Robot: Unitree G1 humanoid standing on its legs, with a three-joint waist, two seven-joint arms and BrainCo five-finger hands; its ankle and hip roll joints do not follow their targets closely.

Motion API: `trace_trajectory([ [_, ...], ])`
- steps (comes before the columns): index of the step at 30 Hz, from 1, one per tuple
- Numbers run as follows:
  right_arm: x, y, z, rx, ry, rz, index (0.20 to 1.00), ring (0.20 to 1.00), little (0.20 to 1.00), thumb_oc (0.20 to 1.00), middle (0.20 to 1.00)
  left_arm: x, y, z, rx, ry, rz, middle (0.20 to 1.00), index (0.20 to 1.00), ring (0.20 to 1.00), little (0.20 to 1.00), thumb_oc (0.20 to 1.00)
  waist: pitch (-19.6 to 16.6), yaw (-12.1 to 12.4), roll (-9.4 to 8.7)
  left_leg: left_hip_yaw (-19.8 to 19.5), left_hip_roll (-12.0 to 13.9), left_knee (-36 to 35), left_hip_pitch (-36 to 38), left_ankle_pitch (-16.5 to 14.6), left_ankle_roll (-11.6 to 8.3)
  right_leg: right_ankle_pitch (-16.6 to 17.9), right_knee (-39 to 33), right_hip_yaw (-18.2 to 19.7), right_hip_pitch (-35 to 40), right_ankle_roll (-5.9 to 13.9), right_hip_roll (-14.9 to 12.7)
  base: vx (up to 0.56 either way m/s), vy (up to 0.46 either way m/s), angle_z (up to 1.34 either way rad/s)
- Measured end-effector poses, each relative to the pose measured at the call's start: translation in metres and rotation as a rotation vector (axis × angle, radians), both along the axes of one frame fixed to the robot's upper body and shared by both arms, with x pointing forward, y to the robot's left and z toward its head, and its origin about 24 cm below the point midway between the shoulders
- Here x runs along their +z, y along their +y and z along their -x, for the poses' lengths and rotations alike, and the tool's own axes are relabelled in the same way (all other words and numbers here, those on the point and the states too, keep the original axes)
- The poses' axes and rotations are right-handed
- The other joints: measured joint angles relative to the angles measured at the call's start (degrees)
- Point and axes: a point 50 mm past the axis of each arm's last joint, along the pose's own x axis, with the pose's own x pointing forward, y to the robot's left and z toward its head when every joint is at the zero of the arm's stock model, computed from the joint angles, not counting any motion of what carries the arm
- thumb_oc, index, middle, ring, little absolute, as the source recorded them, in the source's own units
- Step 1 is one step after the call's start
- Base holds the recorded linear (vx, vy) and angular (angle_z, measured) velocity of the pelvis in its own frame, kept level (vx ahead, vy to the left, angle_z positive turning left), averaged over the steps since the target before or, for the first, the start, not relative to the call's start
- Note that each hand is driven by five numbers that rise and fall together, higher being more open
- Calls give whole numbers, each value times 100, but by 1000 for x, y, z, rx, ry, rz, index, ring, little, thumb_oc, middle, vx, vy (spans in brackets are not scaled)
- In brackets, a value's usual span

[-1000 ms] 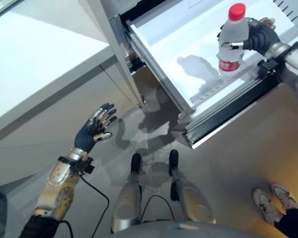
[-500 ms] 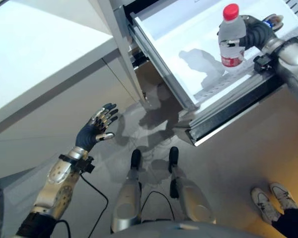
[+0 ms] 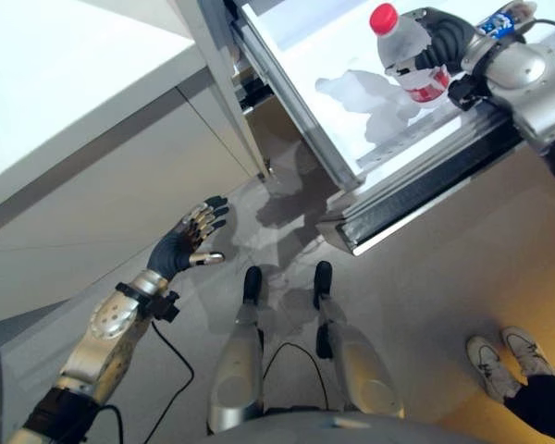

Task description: Take the drinks into the refrigerator

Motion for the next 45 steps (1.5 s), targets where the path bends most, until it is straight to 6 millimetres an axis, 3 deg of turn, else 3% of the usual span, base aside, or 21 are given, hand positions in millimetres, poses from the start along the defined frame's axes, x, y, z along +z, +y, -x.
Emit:
trace_trajectory([
  [9,0,2,-1,-5,-2,16,200,200,200,200,200,1,0,-1,13,-3,1,1000,1000,1000,1000,1000,0,-9,-1,0,2,0,-3,4,-3,5,0,-1,-3,-4,1,0,0,0],
  [10,1,3,-2,-8,-4,27,743,743,743,743,743,1,0,-1,14,-3,0,1000,1000,1000,1000,1000,0,-13,-1,1,2,0,-3,4,-3,6,0,0,-4,-5,2,0,0,0],
  [11,1,3,-2,-9,-4,31,1000,1000,1000,1000,1000,1,0,-1,17,-4,-4,1000,1000,1000,1000,1000,0,-13,-1,1,3,0,-3,4,-3,7,0,0,-4,-5,2,0,0,0],
  [30,5,35,-4,67,-48,23,1000,1000,1000,1000,1000,3,0,-3,21,-21,-35,1000,1000,1000,1000,1000,29,-2,-49,19,-4,-19,-3,9,2,19,1,14,-19,-11,-5,0,0,0],
  [35,4,44,1,117,-43,55,1000,1000,1000,1000,1000,13,2,-9,5,-53,-69,1000,1000,1000,1000,1000,41,-18,-64,19,-3,-17,82,9,2,22,2,14,70,-10,-6,0,0,0],
  [41,19,44,22,201,-80,77,1000,1000,1000,1000,1000,18,2,-13,-13,-73,-79,1000,1000,1000,1000,1000,47,-12,-77,19,-9,-19,251,12,6,22,2,10,246,-9,-11,-1,5,0],
  [45,35,41,45,273,-134,66,1000,1000,1000,1000,1000,19,2,-14,-24,-71,-86,1000,1000,1000,1000,1000,67,-163,-144,28,-20,-22,403,13,11,28,2,42,384,1,-18,20,27,1],
])
